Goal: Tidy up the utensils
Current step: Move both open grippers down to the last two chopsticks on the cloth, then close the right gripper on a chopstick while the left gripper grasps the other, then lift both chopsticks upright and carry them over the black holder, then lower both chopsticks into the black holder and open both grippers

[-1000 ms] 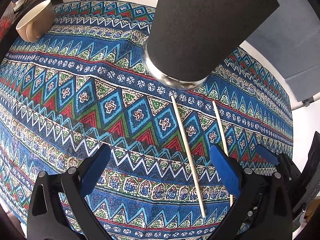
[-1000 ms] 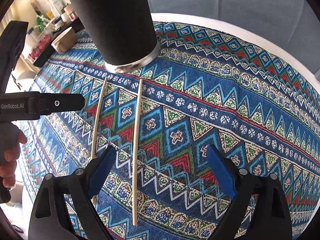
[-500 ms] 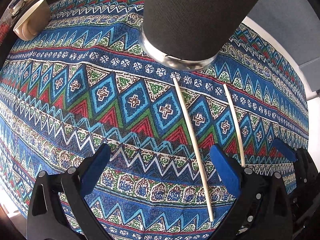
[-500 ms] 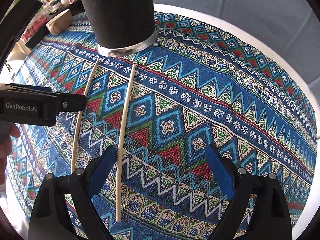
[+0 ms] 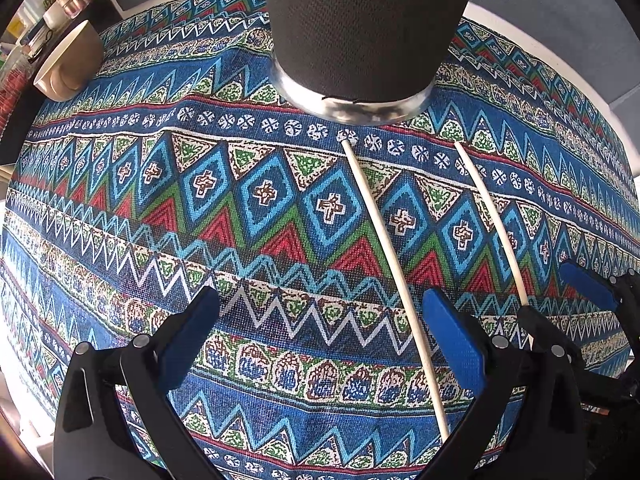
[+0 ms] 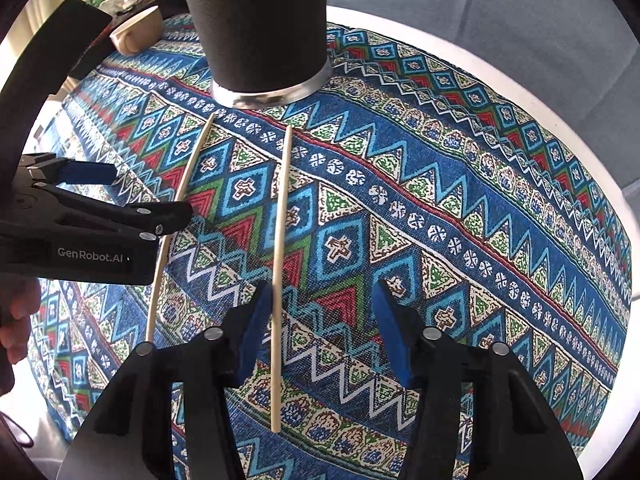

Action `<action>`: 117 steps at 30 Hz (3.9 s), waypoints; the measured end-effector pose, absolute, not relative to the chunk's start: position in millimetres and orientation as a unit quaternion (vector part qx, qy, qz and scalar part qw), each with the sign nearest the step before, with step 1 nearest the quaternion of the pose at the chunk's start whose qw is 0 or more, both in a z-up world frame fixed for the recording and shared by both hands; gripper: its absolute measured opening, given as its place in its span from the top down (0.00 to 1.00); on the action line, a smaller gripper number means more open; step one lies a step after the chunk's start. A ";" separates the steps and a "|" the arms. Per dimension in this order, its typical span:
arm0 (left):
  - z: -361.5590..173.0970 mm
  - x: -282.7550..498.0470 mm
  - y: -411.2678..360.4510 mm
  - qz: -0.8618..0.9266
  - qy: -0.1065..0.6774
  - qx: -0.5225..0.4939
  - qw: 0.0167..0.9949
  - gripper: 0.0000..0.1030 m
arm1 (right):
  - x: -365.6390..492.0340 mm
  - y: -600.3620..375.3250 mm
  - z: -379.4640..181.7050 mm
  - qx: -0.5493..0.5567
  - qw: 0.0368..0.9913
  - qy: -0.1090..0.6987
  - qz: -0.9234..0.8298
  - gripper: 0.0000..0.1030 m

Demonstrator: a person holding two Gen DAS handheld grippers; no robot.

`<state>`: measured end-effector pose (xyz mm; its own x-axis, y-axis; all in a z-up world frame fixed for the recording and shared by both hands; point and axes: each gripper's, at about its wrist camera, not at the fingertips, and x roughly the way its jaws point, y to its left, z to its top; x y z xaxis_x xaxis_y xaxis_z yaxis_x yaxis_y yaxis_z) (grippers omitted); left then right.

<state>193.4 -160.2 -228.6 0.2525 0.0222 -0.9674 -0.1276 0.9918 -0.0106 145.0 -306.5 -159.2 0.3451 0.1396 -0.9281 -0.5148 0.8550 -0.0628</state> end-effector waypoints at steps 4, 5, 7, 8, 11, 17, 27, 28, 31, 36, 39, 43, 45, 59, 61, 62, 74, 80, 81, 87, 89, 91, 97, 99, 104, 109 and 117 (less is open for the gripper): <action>-229.2 177.8 -154.3 0.041 0.609 -0.040 0.791 0.06 | 145.4 -304.2 -156.8 -0.184 0.796 0.537 0.209 0.77; -229.5 173.1 -152.9 0.038 0.607 -0.037 0.793 0.06 | 146.7 -304.7 -156.3 -0.185 0.795 0.539 0.205 0.82; -232.2 163.5 -147.9 0.035 0.605 -0.035 0.795 0.07 | 149.6 -306.2 -156.3 -0.184 0.794 0.543 0.200 0.87; -233.1 157.8 -143.6 0.034 0.604 -0.035 0.795 0.08 | 150.9 -307.4 -156.2 -0.183 0.794 0.545 0.197 0.90; -229.8 144.8 -135.2 0.029 0.596 -0.031 0.802 0.21 | 154.6 -311.8 -156.2 -0.184 0.796 0.549 0.178 0.96; -220.1 130.9 -109.5 0.037 0.593 -0.042 0.803 0.63 | 154.0 -318.9 -154.6 -0.202 0.808 0.536 0.139 0.96; -219.1 111.1 -48.7 0.036 0.596 -0.052 0.801 0.95 | 158.4 -344.5 -148.7 -0.134 0.819 0.542 0.132 0.96; -217.0 107.1 -42.7 0.035 0.597 -0.051 0.800 0.95 | 157.4 -342.7 -148.4 -0.144 0.821 0.538 0.128 0.96; -215.8 102.0 -31.0 0.033 0.610 -0.077 0.788 0.95 | 155.0 -339.3 -148.2 -0.152 0.823 0.533 0.123 0.96; -209.5 86.9 -7.3 0.036 0.614 -0.113 0.781 0.95 | 155.0 -340.9 -146.5 -0.135 0.823 0.540 0.110 0.96; -198.9 76.3 8.6 0.039 0.611 -0.116 0.782 0.95 | 153.3 -356.0 -138.2 -0.120 0.829 0.536 0.106 0.96; -176.7 73.0 24.5 0.051 0.603 -0.122 0.786 0.95 | 147.2 -365.7 -119.3 -0.089 0.840 0.525 0.104 0.96; -157.7 65.9 23.9 0.062 0.595 -0.112 0.793 0.95 | 142.9 -365.7 -105.0 -0.074 0.845 0.518 0.108 0.95; -60.1 84.6 7.6 0.067 0.522 -0.063 0.848 0.95 | 141.9 -357.4 -14.4 -0.032 0.892 0.426 0.146 0.95; -47.9 90.5 4.7 0.056 0.512 -0.054 0.855 0.95 | 143.0 -357.1 -5.1 -0.023 0.896 0.418 0.145 0.95; -43.0 95.2 1.8 0.051 0.508 -0.047 0.859 0.95 | 143.6 -356.6 -0.8 -0.018 0.898 0.415 0.145 0.95; 10.0 160.7 -26.7 -0.006 0.459 -0.021 0.888 0.95 | 159.0 -337.6 49.5 -0.001 0.913 0.381 0.148 0.95; 36.5 191.9 -21.0 -0.036 0.425 -0.039 0.904 0.95 | 174.6 -315.6 63.7 0.029 0.914 0.358 0.187 0.95; 39.4 197.6 -19.3 -0.042 0.420 -0.044 0.905 0.95 | 177.9 -311.2 65.0 0.036 0.915 0.353 0.194 0.95; 45.7 227.3 -12.2 -0.076 0.402 -0.052 0.911 0.95 | 199.7 -278.5 63.5 0.044 0.914 0.348 0.205 0.95; 45.0 237.5 -11.3 -0.089 0.398 -0.057 0.911 0.95 | 206.6 -268.2 61.7 0.045 0.913 0.347 0.208 0.95; 43.7 246.9 -12.6 -0.100 0.393 -0.060 0.912 0.95 | 213.2 -261.0 59.5 0.049 0.913 0.343 0.214 0.95; 37.6 262.2 -18.3 -0.134 0.364 -0.073 0.919 0.95 | 232.1 -244.5 53.2 0.049 0.912 0.339 0.225 0.95; 33.8 267.4 -21.5 -0.147 0.360 -0.067 0.919 0.95 | 237.2 -243.1 50.3 0.053 0.913 0.335 0.229 0.95; 25.0 279.6 -21.9 -0.178 0.341 -0.085 0.919 0.95 | 250.6 -244.0 41.2 0.085 0.914 0.310 0.248 0.95; 13.0 288.6 -17.6 -0.185 0.320 -0.101 0.924 0.95 | 263.5 -245.6 30.0 0.115 0.912 0.289 0.265 0.95; -15.2 290.4 -10.5 -0.210 0.305 -0.122 0.921 0.95 | 267.3 -241.9 6.1 0.117 0.914 0.270 0.280 0.95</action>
